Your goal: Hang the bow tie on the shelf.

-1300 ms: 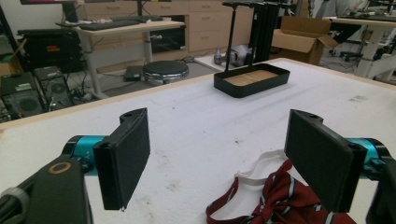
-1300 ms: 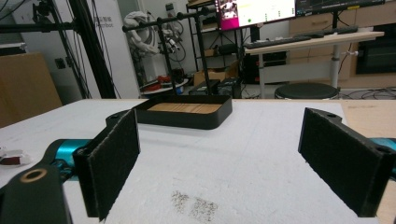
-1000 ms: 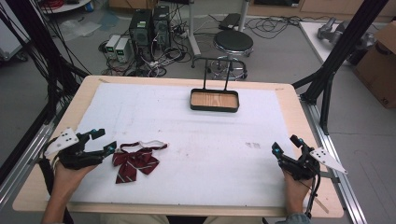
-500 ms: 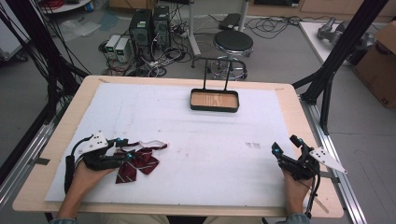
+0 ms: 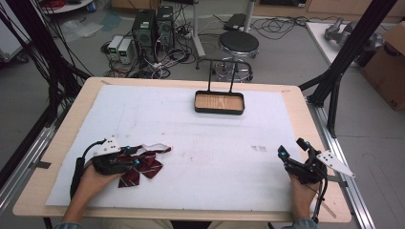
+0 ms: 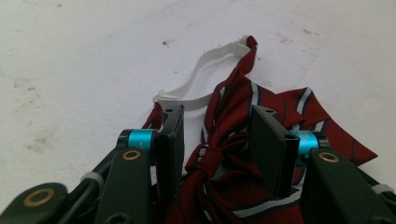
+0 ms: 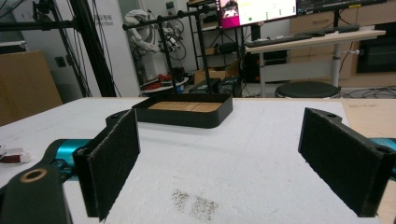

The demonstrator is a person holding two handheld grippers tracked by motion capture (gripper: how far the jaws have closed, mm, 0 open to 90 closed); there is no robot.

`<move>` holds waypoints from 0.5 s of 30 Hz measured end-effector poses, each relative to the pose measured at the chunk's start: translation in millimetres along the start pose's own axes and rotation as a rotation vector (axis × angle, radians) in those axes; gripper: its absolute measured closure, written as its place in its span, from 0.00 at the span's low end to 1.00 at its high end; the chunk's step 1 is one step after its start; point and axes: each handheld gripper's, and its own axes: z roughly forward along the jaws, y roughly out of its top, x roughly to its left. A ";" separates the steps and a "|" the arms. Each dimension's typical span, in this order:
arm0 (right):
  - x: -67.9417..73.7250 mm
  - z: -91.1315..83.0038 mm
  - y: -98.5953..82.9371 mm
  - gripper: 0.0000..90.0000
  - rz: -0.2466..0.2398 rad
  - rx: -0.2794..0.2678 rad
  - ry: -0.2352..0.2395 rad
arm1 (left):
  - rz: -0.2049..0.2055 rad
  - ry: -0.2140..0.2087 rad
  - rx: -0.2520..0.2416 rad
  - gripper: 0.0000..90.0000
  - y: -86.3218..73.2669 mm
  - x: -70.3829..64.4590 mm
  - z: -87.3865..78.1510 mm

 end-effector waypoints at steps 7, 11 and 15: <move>0.1 -0.4 0.0 0.13 0.003 0.001 0.000 | -0.004 -0.002 0.064 0.64 1.6 0.9 5.9; 0.2 -0.7 -0.1 0.13 0.004 0.002 0.000 | -0.001 -0.005 0.087 0.68 2.2 0.4 8.3; 0.3 -0.8 -0.1 0.13 0.004 0.001 0.000 | -0.011 -0.004 0.095 0.73 2.4 1.3 8.6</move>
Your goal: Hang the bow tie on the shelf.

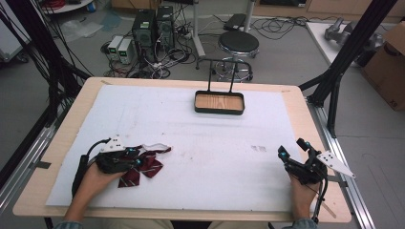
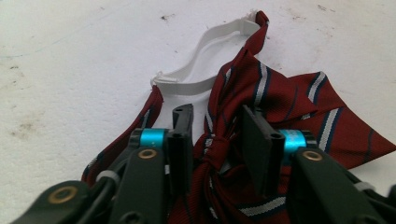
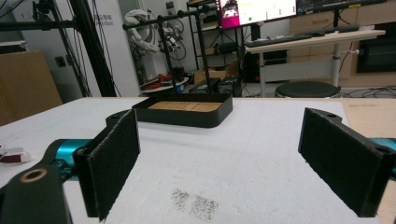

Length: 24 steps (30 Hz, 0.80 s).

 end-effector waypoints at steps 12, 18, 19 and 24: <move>-0.3 0.3 -0.1 0.13 -0.001 0.001 -0.001 | 0.060 0.039 -0.010 0.82 0.2 -7.1 -0.8; -0.6 0.8 -0.1 0.13 -0.005 -0.001 0.003 | 0.079 0.039 -0.052 0.82 6.7 -10.9 -7.0; -0.7 0.9 -0.1 0.13 -0.005 -0.001 0.003 | 0.079 0.039 -0.052 0.82 6.7 -10.9 -7.0; -1.0 1.0 -0.2 0.13 -0.007 0.000 0.003 | 0.068 0.034 -0.164 0.82 25.0 -17.9 -16.9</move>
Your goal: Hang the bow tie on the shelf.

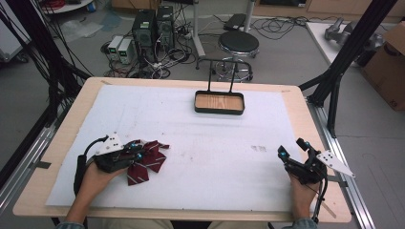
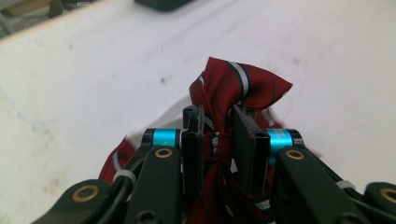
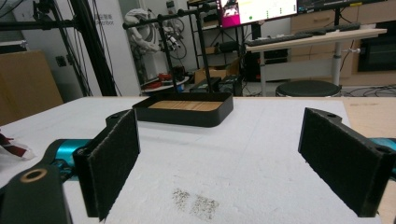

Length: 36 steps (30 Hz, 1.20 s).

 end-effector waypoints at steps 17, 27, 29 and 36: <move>-0.8 0.4 -0.5 0.13 0.010 0.008 -0.002 | 0.057 -0.078 -0.150 0.82 60.2 3.6 3.3; -1.4 0.5 -0.4 0.13 0.021 0.005 0.003 | 0.078 -0.167 -0.151 0.82 112.5 13.1 38.2; -1.3 0.6 -0.4 0.13 0.022 0.005 0.004 | 0.078 -0.192 -0.154 0.82 123.8 14.5 46.0; -1.6 0.7 -0.5 0.13 0.028 0.005 0.006 | 0.107 -0.237 -0.146 0.82 164.7 21.1 76.4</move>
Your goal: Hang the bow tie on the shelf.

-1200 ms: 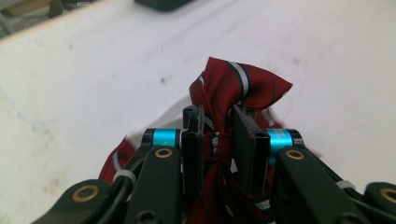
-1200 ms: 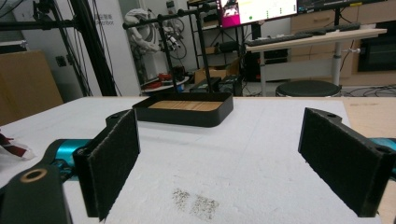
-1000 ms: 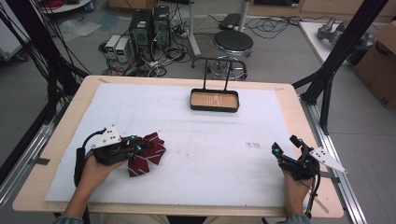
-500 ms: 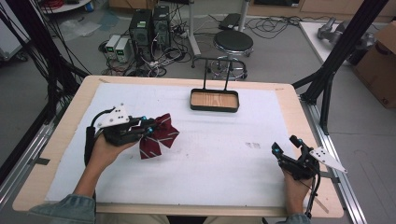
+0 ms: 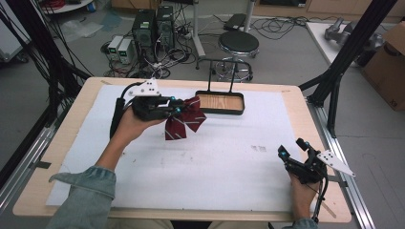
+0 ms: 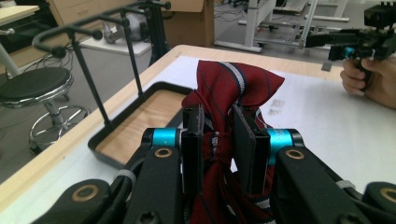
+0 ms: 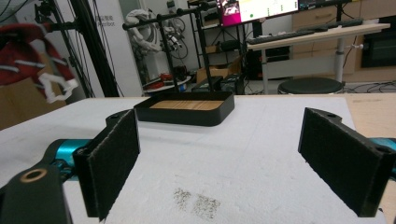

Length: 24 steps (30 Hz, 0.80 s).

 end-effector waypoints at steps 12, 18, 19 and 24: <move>-0.8 0.2 0.0 0.13 0.001 0.000 0.002 | -0.025 -0.010 0.003 0.82 33.3 28.8 38.4; -1.0 0.2 0.1 0.13 0.001 -0.001 0.002 | -0.031 0.018 0.018 0.82 43.3 41.8 47.1; -1.0 0.2 0.1 0.13 0.001 -0.001 0.002 | -0.033 0.024 0.021 0.82 44.6 45.1 48.0; -1.3 0.4 -0.1 0.13 0.003 -0.001 0.004 | -0.039 0.072 0.002 0.82 49.2 63.4 52.9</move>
